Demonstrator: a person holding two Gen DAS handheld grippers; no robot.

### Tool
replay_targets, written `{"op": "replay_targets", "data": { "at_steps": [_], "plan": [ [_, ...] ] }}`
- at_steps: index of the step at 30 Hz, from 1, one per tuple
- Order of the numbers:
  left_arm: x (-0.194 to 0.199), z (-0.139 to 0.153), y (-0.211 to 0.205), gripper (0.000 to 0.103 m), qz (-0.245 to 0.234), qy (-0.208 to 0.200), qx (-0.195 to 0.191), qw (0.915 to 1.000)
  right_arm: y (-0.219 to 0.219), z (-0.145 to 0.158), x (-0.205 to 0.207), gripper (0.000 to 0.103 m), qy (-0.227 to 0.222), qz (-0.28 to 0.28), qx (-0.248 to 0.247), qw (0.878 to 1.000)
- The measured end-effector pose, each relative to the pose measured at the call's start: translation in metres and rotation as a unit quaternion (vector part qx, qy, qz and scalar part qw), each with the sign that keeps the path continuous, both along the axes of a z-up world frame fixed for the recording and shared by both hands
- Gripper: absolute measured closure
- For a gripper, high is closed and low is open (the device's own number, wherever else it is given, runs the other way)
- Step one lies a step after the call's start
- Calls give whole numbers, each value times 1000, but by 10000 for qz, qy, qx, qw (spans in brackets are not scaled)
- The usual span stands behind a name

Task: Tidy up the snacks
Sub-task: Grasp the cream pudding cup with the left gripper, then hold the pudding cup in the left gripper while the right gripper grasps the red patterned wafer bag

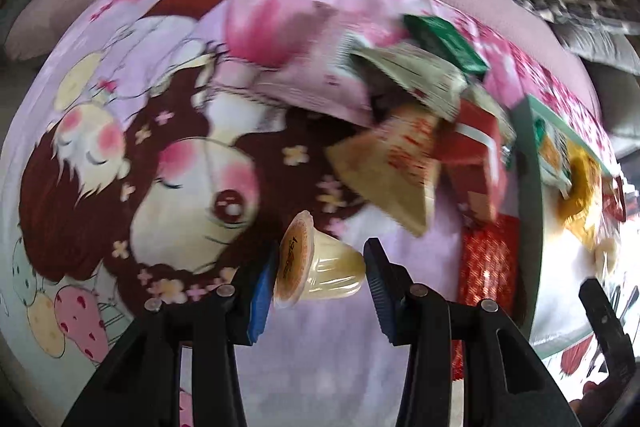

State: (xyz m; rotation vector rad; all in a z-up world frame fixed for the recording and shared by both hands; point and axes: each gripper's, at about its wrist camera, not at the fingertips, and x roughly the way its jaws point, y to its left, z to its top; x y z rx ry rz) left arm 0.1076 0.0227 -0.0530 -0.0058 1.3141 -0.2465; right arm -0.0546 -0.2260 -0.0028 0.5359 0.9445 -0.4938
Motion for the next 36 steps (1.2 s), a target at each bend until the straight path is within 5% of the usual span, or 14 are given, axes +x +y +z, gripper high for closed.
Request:
{"op": "replay_targets", "data": {
  "at_steps": [12,23,36],
  "plan": [
    [9,-2,9,57,252,63,39,9997,11,5,5,0,-72,269,-105,9996],
    [7,0,22,55,307,210,-176,9992,67,11,28,0,-213,1395,-318,9895],
    [4,10,32,46,327,148,-347,9988,102,12,34,19,-382,2070,-321,9771]
  ]
}}
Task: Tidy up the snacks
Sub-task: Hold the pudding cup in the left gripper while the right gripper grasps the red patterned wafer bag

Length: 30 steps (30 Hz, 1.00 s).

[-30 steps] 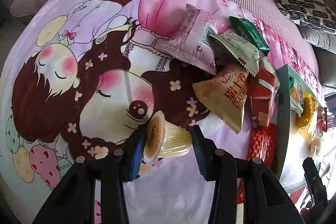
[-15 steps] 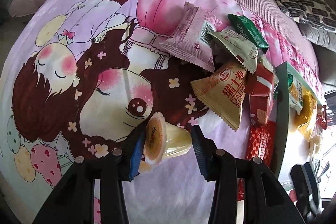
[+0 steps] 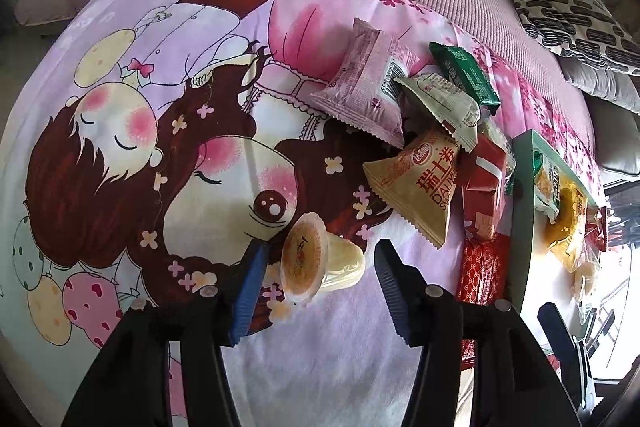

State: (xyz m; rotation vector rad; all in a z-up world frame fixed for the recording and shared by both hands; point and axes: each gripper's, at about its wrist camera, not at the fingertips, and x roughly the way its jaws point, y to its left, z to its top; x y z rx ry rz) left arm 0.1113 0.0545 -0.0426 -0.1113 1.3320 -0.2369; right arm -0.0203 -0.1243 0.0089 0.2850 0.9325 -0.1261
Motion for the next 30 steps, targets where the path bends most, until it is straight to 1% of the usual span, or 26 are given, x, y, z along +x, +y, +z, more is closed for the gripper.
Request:
{"op": "replay_targets", "data": {
  "at_steps": [3,6,9,17,22,26,30],
  "plan": [
    [0,0,1,46,-5,20,-19,10000,5,-1,1,23,18,102,-25,9999],
    [0,1,0,46,-27,12,-42,10000,10,-4,3,32,82,211,-52,9997],
    [0,1,0,46,-26,22,-78,10000,16,-9,6,34,198,327,-128,9992],
    [1,2,-1,46,-42,18,-128,9999,28,-25,14,34,631,363,-615,9954],
    [1,2,0,46,-1,44,-191,9998,33,-29,17,34,782,334,-907,9922],
    [1,2,1,46,10,42,-201,9998,41,-33,23,35,963,258,-1247,9872],
    [1,3,1,46,15,39,-199,9998,45,-38,31,35,1064,242,-1284,9857]
  ]
}}
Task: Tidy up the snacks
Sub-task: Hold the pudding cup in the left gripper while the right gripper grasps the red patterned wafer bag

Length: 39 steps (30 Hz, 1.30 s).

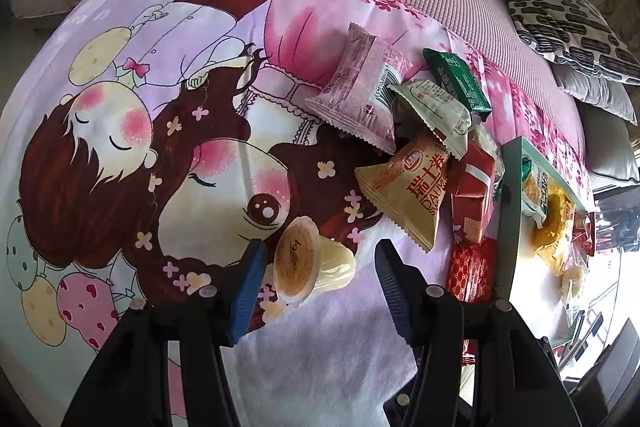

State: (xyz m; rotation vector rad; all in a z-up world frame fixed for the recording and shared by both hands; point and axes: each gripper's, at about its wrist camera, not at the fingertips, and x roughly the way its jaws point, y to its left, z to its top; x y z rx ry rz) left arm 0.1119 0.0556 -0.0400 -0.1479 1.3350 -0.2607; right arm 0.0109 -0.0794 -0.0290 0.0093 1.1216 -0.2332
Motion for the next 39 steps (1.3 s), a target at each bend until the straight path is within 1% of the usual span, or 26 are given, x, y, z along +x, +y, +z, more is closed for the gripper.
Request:
{"op": "replay_targets", "data": {
  "at_steps": [4,9,11,14,24,26,29,30,32,35,39],
  "plan": [
    [0,0,0,45,15,8,-7,10000,0,-6,6,35,87,-34,8,10000],
    [0,1,2,45,52,12,-25,10000,-2,-6,6,35,46,-52,131,9999],
    [0,1,3,45,69,11,-27,10000,-3,-6,8,32,31,-18,209,9998],
    [-1,1,3,45,85,14,-23,10000,-3,-6,7,32,18,-15,250,9997],
    [-1,1,3,45,97,14,-5,10000,-9,-1,4,32,-166,8,858,9962],
    [-1,1,3,45,99,15,-5,9999,-10,-1,3,33,-178,-21,867,9961],
    [0,1,3,45,105,14,-10,9999,-11,-1,3,32,-123,-130,714,9973],
    [-1,1,4,45,104,11,-12,9999,-13,-1,3,35,-130,-169,714,9972],
    [-1,1,4,45,104,13,-15,9999,-17,0,2,35,-139,-213,756,9968],
    [-1,2,5,45,108,16,-24,9999,-22,-2,0,35,-61,-375,578,9976],
    [0,2,6,45,117,16,-18,9999,-33,-5,-1,35,-16,-568,720,9958]
  ]
}}
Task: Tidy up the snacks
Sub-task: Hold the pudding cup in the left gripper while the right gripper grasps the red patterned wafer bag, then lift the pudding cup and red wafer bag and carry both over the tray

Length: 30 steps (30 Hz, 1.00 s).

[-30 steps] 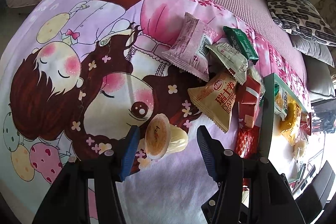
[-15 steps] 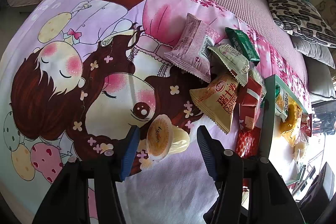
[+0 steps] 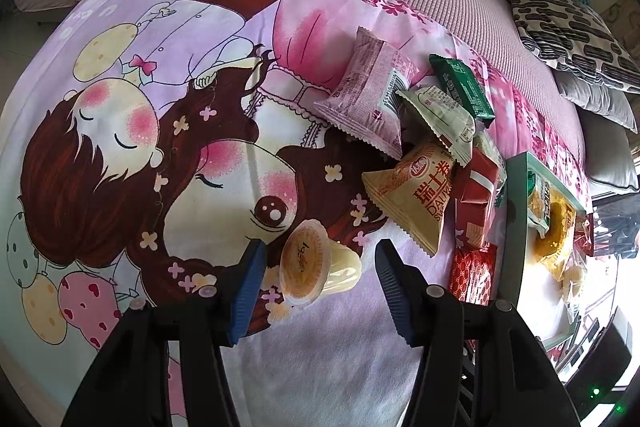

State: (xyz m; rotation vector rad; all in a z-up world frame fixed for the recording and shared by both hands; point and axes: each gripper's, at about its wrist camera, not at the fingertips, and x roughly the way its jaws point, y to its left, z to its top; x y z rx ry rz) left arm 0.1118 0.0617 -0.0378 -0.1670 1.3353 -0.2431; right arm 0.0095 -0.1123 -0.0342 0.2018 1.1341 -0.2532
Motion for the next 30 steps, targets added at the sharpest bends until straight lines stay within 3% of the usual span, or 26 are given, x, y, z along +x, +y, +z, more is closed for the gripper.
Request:
{"op": "replay_targets", "data": {
  "at_steps": [4,7,17,26,30],
  "plan": [
    [0,-1,-2,45,-30,-4,30,10000,6,-5,3,35,54,144,96,9998],
    [0,-2,-4,45,-57,-4,45,10000,14,-3,3,41,-41,381,204,9991],
    [-1,-13,-18,45,-342,74,328,9988,23,-9,10,40,57,449,-18,9990],
    [-5,-30,-42,45,-649,-45,970,9932,20,-9,9,40,58,498,-6,9987],
    [-5,-31,-46,54,-661,-145,1082,9918,20,-9,9,40,44,506,-41,9987]
  ]
}}
